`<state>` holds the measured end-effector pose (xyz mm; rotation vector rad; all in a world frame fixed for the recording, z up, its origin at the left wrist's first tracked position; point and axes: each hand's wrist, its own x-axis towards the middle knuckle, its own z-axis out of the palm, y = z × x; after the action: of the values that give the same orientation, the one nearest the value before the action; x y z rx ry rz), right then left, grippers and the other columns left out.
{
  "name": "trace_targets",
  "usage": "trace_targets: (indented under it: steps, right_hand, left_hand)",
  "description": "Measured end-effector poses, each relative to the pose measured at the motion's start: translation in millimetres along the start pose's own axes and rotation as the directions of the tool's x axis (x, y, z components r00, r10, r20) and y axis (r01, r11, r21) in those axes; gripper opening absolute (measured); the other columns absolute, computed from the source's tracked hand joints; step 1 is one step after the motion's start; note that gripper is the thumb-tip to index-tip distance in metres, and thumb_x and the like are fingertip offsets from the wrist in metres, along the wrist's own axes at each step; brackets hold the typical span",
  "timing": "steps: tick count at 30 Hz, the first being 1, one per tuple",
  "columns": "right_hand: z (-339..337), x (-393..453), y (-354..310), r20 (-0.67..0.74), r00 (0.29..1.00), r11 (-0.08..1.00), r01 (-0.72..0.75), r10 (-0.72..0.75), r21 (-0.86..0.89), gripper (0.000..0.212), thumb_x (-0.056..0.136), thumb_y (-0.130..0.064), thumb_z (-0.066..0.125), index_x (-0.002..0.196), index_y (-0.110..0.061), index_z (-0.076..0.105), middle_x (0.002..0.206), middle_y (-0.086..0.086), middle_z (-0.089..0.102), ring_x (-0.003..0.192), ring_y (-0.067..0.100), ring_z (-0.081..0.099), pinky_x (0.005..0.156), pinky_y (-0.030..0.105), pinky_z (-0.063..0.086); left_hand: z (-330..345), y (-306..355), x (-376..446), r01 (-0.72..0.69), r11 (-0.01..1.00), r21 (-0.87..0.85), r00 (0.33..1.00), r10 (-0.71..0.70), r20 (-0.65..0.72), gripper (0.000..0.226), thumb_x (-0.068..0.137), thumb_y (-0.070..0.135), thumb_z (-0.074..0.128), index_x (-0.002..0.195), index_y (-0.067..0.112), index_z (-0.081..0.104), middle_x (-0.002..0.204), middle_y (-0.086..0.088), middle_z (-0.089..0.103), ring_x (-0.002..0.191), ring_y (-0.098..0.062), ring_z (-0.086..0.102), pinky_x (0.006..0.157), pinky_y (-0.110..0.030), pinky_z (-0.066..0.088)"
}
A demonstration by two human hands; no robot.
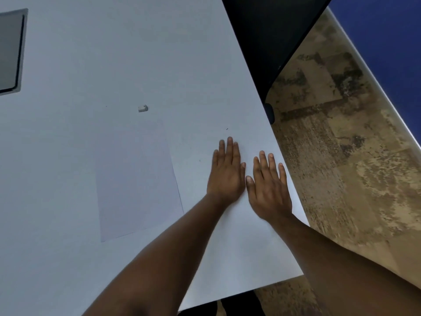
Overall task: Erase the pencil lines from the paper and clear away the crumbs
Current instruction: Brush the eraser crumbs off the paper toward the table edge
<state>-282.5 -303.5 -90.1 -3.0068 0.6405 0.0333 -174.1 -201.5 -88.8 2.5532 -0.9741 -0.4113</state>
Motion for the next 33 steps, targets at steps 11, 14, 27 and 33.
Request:
trace_targets:
  steps: [11, 14, 27, 33]
  right_hand:
    - [-1, -1, -1, 0.002, 1.0, 0.999, -0.014, 0.014, 0.03, 0.06, 0.107, -0.041, 0.016, 0.156, -0.008, 0.025, 0.166, 0.01, 0.012, 0.154, 0.025, 0.002, 0.122, 0.051, 0.014]
    - [-1, -2, -2, 0.007, 1.0, 0.999, -0.013, 0.013, 0.033, 0.06, 0.107, -0.041, 0.016, 0.156, -0.008, 0.024, 0.166, 0.01, 0.011, 0.154, 0.025, 0.001, 0.122, 0.051, 0.014]
    - [0, -2, -1, -0.005, 1.0, 1.0, -0.004, 0.004, 0.019, 0.059, 0.107, -0.038, 0.017, 0.157, -0.007, 0.022, 0.166, 0.012, 0.011, 0.154, 0.026, 0.002, 0.121, 0.051, 0.015]
    - [1, -2, -3, -0.027, 1.0, 0.998, -0.015, 0.016, 0.057, 0.058, 0.107, -0.038, 0.02, 0.157, -0.008, 0.024, 0.166, 0.009, 0.012, 0.154, 0.024, 0.002, 0.122, 0.05, 0.015]
  left_hand:
    - [21, -17, -105, 0.302, 0.95, 0.076, 0.952, -0.298, -0.068, 0.076, 0.107, 0.048, 0.02, 0.161, -0.001, -0.003, 0.169, -0.02, -0.015, 0.157, -0.034, -0.018, 0.127, -0.049, -0.004]
    - [24, -6, -97, 0.362, 0.929, 0.076, 0.932, -0.36, -0.037, 0.076, 0.106, 0.047, 0.017, 0.16, -0.006, 0.006, 0.169, -0.025, -0.009, 0.157, -0.04, -0.014, 0.127, -0.056, -0.003]
    - [-4, -3, -26, -0.102, 0.992, 0.074, 0.985, 0.09, 0.148, 0.067, 0.105, 0.042, 0.005, 0.161, 0.01, -0.012, 0.17, -0.01, -0.02, 0.155, -0.025, -0.025, 0.128, -0.041, -0.012]
    - [-45, -41, 48, 0.002, 0.998, 0.058, 0.999, -0.005, 0.053, 0.071, 0.103, 0.042, 0.009, 0.163, 0.005, 0.011, 0.173, -0.011, 0.004, 0.158, -0.036, -0.01, 0.128, -0.05, -0.001]
